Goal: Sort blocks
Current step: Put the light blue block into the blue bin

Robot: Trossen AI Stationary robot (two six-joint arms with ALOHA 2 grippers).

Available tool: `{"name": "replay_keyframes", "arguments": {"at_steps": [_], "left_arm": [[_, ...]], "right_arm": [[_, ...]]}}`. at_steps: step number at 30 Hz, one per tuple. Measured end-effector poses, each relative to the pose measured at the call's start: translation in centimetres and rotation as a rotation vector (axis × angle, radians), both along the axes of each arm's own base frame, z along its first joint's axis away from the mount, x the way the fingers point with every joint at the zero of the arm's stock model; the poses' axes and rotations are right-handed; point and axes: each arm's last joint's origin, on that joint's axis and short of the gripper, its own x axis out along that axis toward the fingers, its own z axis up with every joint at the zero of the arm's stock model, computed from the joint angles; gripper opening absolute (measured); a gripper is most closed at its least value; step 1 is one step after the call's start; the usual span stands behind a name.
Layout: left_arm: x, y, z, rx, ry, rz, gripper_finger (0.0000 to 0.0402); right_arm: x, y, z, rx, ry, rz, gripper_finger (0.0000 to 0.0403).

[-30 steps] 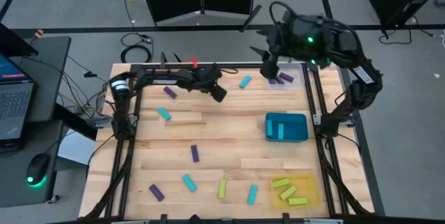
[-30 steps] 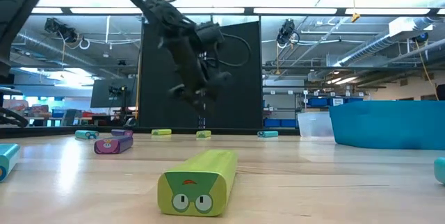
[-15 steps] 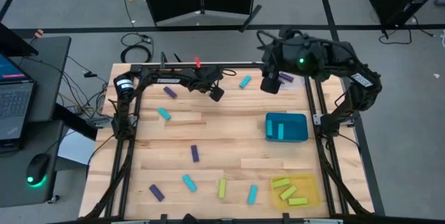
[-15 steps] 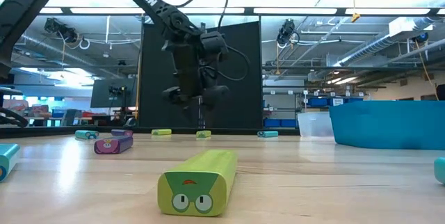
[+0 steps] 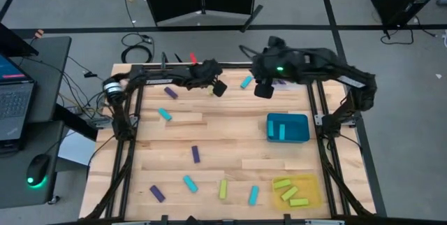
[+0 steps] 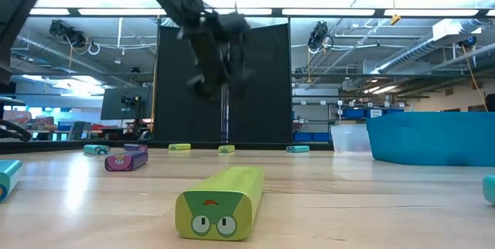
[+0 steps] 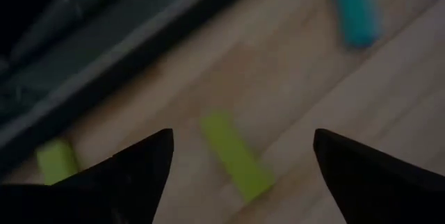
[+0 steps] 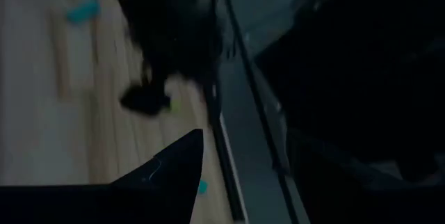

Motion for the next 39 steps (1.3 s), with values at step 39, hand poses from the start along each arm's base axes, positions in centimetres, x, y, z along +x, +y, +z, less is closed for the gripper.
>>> {"name": "replay_keyframes", "arguments": {"at_steps": [39], "left_arm": [[-14.8, -9.8, 6.3, 0.209, -0.509, -0.254, 0.0284]], "right_arm": [[5.1, -20.0, -26.9, 0.811, -0.233, -1.096, 0.0308]]}}
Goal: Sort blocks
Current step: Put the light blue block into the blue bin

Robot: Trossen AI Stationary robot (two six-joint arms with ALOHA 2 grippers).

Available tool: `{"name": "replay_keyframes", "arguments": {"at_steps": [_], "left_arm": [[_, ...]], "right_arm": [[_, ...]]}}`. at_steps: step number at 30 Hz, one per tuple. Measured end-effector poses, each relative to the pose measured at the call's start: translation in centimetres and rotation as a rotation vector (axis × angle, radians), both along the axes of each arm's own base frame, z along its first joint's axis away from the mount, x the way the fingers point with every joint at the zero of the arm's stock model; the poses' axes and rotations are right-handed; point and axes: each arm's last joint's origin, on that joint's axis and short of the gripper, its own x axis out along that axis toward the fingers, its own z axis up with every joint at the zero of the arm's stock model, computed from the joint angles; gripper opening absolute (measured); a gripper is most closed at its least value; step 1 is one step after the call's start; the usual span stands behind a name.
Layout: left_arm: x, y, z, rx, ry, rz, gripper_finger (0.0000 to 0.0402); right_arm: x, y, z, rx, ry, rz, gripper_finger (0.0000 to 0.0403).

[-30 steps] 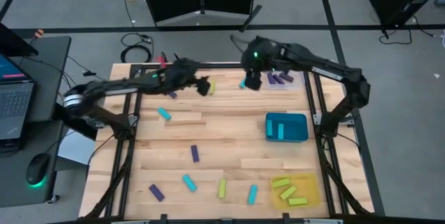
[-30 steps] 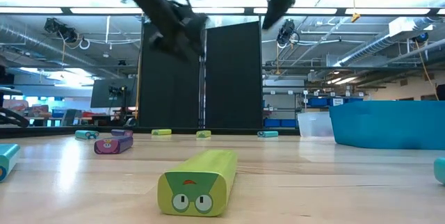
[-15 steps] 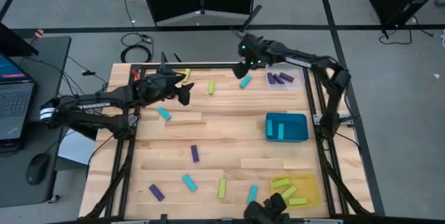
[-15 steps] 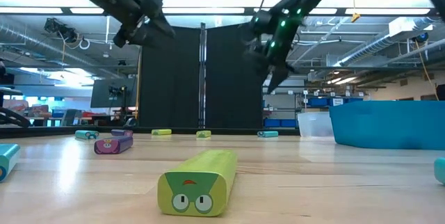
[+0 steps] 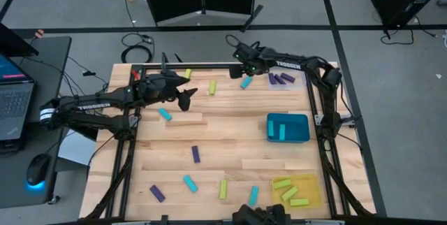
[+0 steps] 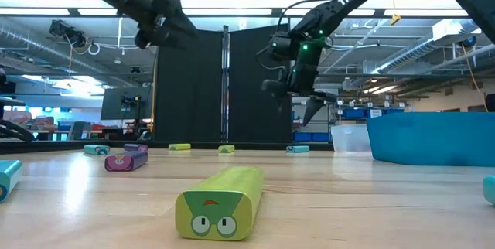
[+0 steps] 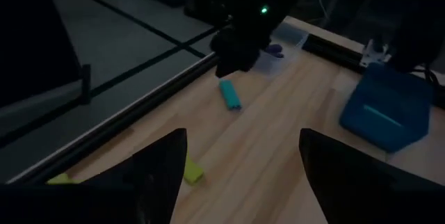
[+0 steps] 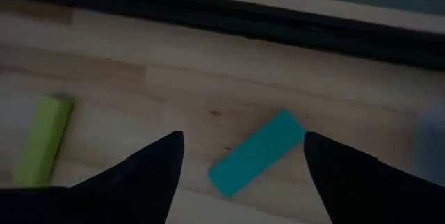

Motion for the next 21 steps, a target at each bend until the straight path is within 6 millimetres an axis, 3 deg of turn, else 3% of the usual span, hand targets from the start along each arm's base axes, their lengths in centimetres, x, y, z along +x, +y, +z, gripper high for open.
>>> {"name": "replay_keyframes", "arguments": {"at_steps": [6, 13, 21], "left_arm": [[0.2, -0.1, 0.3, 0.020, -0.016, -0.048, 0.0284], [0.2, -0.1, 0.4, 0.052, -0.013, -0.099, 0.0284], [0.0, -0.2, 0.2, 0.069, 0.035, -0.133, 0.0284]], "right_arm": [[0.8, 1.3, 0.0, -0.013, -0.025, -0.142, 0.0313], [0.8, 1.3, -0.6, 0.056, -0.044, -0.292, 0.0329], [2.7, 0.4, -3.5, 0.111, 0.069, -0.322, 0.0368]]}}
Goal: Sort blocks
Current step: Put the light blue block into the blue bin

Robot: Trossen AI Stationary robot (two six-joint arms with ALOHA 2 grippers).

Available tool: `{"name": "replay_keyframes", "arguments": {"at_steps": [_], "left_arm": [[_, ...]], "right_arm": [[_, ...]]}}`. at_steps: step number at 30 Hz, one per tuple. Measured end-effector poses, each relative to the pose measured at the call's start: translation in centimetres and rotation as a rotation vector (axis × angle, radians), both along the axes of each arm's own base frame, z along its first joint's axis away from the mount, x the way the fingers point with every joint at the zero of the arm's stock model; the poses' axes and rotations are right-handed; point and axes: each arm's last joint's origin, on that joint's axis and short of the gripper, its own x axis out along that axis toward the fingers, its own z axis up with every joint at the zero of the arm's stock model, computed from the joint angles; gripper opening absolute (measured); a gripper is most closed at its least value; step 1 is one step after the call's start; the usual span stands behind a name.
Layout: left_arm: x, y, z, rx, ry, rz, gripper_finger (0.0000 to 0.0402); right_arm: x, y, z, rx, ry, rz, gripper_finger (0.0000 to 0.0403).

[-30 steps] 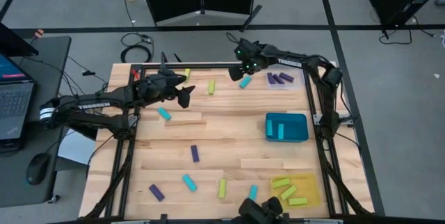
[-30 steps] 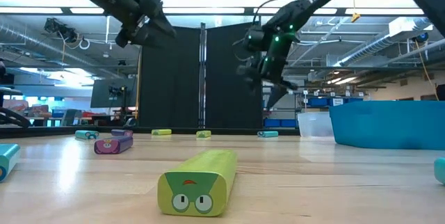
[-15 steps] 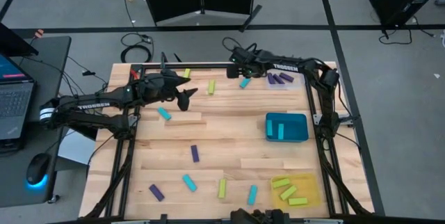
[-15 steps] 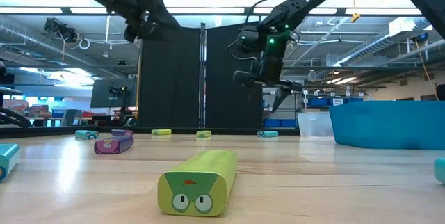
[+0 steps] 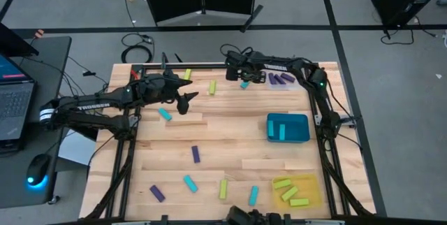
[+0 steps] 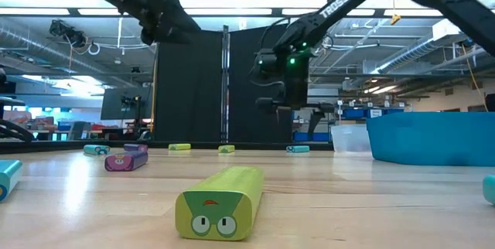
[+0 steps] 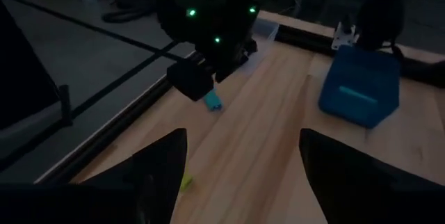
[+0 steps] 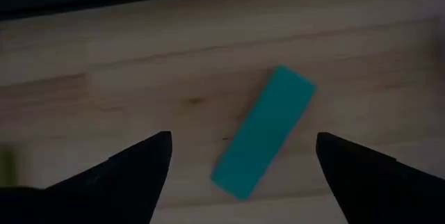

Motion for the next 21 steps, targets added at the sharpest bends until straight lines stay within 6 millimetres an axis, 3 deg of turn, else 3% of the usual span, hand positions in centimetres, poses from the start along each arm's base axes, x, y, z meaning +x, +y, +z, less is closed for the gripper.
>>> {"name": "replay_keyframes", "arguments": {"at_steps": [7, 21], "left_arm": [[-0.29, 0.16, -0.12, 0.016, 0.033, -0.006, 0.0284], [-0.49, 0.51, -0.36, 0.022, 0.066, -0.042, 0.0284]], "right_arm": [[1.00, -0.46, -0.36, -0.003, 0.036, -0.058, 0.0398], [0.47, -0.53, -0.54, 0.078, 0.026, -0.140, 0.0375]]}}
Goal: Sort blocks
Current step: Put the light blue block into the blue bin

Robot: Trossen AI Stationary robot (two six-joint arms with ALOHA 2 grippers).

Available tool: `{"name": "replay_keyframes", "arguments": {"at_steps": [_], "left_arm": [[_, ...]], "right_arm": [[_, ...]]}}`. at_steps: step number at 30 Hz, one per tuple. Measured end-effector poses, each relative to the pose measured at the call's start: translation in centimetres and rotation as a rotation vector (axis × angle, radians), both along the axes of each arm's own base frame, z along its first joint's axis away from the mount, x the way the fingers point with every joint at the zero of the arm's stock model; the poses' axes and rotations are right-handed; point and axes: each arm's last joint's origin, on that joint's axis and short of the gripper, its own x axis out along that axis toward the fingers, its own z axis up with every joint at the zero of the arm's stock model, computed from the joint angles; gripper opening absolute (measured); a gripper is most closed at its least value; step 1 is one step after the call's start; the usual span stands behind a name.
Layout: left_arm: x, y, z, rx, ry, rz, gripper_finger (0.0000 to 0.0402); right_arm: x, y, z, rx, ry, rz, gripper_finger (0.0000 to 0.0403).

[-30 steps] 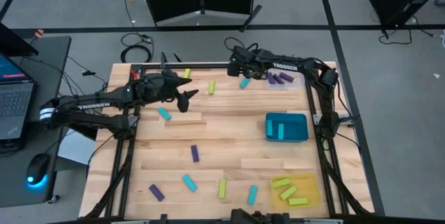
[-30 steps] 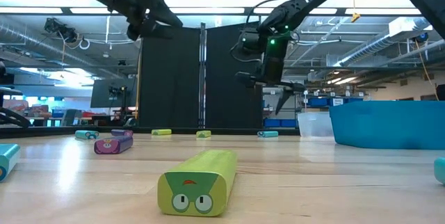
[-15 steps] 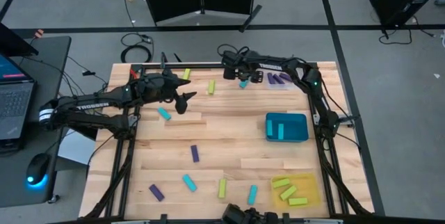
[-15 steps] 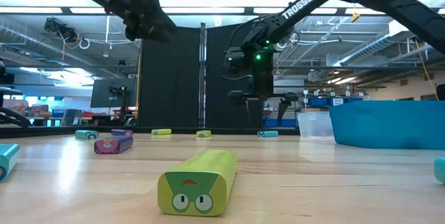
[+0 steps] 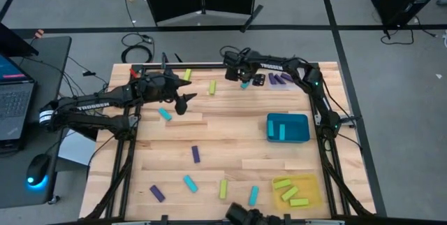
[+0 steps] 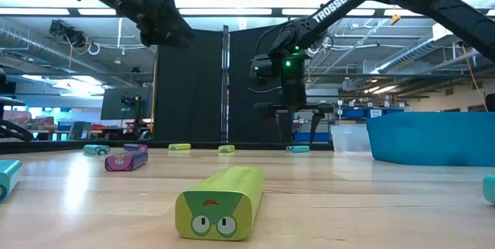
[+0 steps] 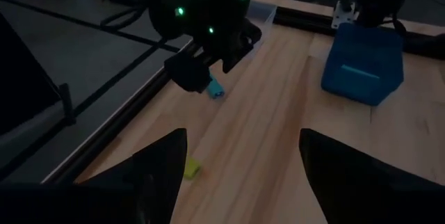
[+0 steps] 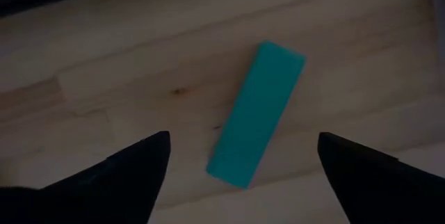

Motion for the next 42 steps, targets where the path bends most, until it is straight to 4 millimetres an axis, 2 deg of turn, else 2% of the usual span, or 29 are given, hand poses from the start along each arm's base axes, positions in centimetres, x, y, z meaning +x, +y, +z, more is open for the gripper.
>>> {"name": "replay_keyframes", "arguments": {"at_steps": [13, 21, 27, 36, 42], "left_arm": [[-0.6, -0.2, 0.2, -0.002, 0.010, -0.010, 0.0284], [-0.9, -0.3, 0.5, 0.007, -0.007, -0.011, 0.0284], [-0.9, -0.3, 0.5, 0.008, -0.008, -0.011, 0.0284], [-0.9, -0.3, 0.4, 0.004, 0.002, -0.011, 0.0284], [-0.9, -0.5, 0.4, -0.013, -0.004, -0.054, 0.0284]], "right_arm": [[-0.1, -1.5, 0.1, -0.022, -0.082, -0.047, 0.0366], [0.0, -2.7, 0.2, -0.068, -0.172, -0.167, 0.0363], [0.4, -2.0, 0.2, -0.090, -0.170, -0.247, 0.0353], [0.7, -0.4, 0.1, -0.076, -0.118, -0.278, 0.0329], [0.5, 0.0, 0.0, -0.050, -0.082, -0.275, 0.0336]]}}
